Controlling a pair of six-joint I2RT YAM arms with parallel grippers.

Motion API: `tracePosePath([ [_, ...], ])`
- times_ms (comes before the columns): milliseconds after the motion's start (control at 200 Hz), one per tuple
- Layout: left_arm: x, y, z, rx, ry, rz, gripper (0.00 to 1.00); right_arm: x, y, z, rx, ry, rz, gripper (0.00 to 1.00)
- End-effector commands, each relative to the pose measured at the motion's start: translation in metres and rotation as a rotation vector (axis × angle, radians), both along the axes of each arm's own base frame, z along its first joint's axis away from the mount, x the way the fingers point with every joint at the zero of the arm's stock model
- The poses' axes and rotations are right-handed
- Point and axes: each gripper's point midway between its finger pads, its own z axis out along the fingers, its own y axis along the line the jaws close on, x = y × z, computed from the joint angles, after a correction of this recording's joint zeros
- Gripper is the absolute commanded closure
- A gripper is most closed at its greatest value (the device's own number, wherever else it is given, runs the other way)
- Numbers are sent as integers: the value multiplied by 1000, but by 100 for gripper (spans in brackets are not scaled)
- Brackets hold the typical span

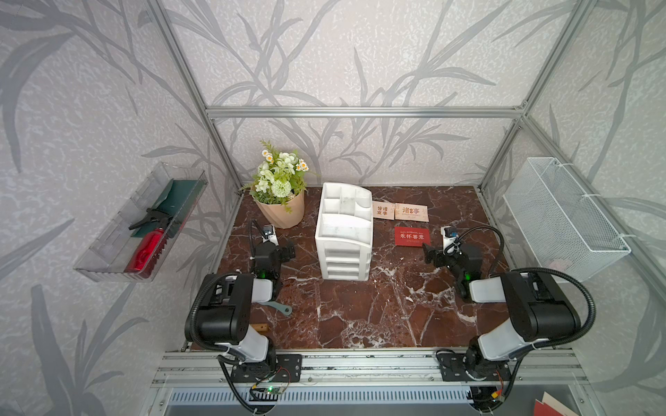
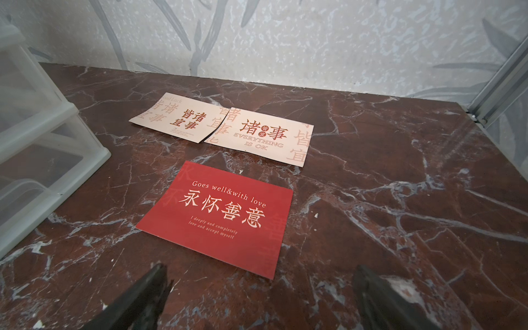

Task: Take the postcards out of the drawer
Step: Reset both arms

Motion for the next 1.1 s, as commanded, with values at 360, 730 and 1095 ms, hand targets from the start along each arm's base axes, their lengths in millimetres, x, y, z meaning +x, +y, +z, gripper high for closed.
tracePosePath([
  [360,0,3,4,5,-23,9,1,1,-27,10,-159,-72,-309,1],
  [730,0,3,4,4,-23,9,1,4,6,10,-6,-46,38,1],
  [1095,1,2,4,5,-23,9,1,5,7,9,-9,-41,41,1],
])
